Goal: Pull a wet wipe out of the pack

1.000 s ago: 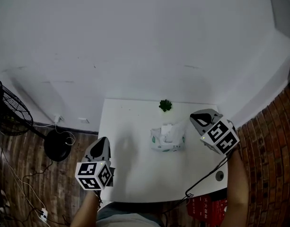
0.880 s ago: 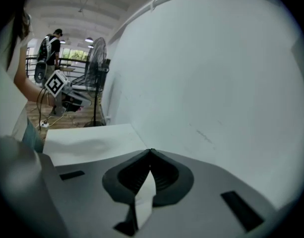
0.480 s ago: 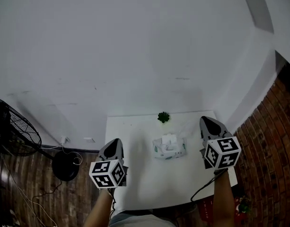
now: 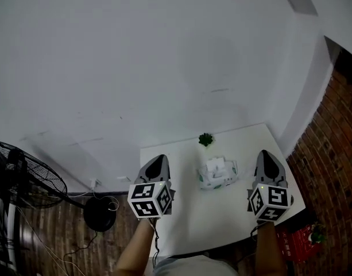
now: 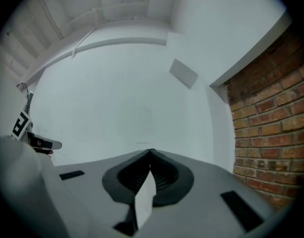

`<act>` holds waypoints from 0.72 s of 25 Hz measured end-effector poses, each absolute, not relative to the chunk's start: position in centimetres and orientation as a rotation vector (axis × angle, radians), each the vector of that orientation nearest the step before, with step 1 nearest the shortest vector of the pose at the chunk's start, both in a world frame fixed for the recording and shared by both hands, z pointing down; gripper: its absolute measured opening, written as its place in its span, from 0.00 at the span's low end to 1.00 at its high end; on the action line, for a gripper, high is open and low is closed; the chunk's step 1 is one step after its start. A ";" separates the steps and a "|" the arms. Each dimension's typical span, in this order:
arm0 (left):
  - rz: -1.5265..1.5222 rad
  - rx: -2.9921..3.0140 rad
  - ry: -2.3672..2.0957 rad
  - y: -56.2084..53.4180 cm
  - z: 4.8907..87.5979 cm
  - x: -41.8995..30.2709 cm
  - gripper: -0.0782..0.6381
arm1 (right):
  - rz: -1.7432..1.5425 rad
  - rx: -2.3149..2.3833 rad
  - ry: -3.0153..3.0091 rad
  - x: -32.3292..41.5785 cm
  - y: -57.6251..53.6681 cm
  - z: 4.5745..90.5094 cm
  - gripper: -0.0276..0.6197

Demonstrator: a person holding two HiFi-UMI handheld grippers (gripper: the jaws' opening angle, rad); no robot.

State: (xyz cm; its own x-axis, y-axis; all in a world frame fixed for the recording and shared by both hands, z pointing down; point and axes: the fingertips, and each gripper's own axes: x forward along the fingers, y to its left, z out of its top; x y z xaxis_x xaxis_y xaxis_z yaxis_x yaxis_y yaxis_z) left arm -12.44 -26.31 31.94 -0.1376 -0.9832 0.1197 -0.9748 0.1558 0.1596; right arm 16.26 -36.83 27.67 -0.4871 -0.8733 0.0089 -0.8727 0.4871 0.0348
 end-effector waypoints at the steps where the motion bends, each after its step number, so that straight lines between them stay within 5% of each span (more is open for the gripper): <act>1: -0.065 1.931 -2.228 -26.6 31.7 -12.3 0.11 | -0.027 1.595 -2.682 16.6 -36.7 27.9 0.04; 18: -0.095 1.965 -2.180 -28.0 31.7 -11.7 0.11 | 0.117 1.594 -2.694 16.8 -35.5 29.6 0.04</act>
State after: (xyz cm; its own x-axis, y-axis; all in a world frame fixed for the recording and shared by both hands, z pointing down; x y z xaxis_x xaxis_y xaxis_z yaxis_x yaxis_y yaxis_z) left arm -11.69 -27.99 31.71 -0.0926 -0.9898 0.1081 -0.9766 0.1115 0.1840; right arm 16.76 -35.54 29.58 -0.4823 -0.8748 0.0457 -0.8755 0.4796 -0.0594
